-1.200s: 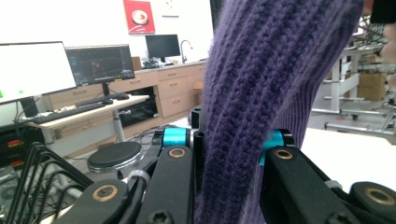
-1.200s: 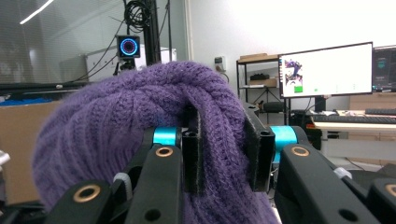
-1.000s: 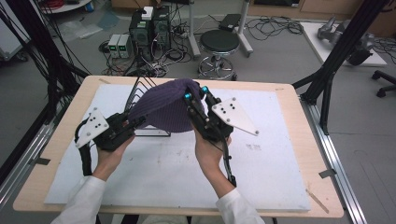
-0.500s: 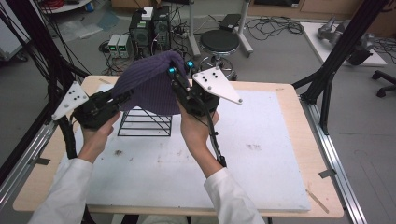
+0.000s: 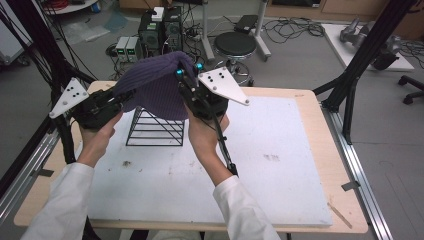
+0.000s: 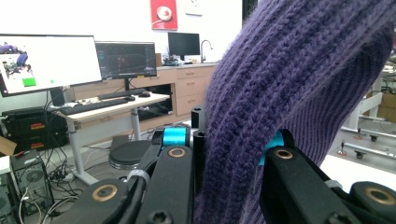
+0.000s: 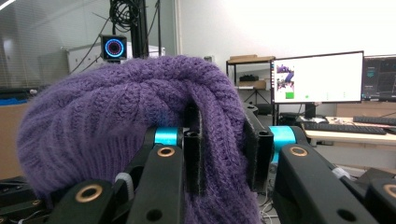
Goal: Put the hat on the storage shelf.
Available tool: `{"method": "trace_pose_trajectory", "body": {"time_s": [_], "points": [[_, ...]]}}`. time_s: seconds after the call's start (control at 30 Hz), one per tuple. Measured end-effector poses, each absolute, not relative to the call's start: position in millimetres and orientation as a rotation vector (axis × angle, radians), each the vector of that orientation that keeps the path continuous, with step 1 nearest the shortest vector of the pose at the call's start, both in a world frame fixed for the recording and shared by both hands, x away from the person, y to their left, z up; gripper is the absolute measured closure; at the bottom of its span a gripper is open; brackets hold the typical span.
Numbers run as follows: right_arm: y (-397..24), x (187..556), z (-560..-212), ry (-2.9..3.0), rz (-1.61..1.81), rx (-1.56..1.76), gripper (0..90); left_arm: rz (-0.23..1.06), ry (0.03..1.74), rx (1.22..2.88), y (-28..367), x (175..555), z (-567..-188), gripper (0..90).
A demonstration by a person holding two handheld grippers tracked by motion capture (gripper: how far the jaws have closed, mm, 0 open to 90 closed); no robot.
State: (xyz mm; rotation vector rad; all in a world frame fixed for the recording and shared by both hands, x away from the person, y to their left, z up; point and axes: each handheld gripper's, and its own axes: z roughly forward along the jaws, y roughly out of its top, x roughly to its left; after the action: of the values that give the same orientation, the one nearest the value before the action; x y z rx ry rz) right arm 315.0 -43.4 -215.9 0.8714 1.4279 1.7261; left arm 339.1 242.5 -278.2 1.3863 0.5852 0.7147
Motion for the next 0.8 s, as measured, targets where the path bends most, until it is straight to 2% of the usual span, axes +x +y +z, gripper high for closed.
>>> {"method": "trace_pose_trajectory", "body": {"time_s": [0.4,0.8], "points": [[-28.3,337.2,-221.1,1.469,1.658,0.927,73.6,0.698,0.642,1.413,252.8,355.1,-291.0,80.4],[2.5,347.4,-238.4,1.561,1.587,0.914,73.6,0.633,0.729,1.417,277.9,359.4,-326.0,80.5]]}}
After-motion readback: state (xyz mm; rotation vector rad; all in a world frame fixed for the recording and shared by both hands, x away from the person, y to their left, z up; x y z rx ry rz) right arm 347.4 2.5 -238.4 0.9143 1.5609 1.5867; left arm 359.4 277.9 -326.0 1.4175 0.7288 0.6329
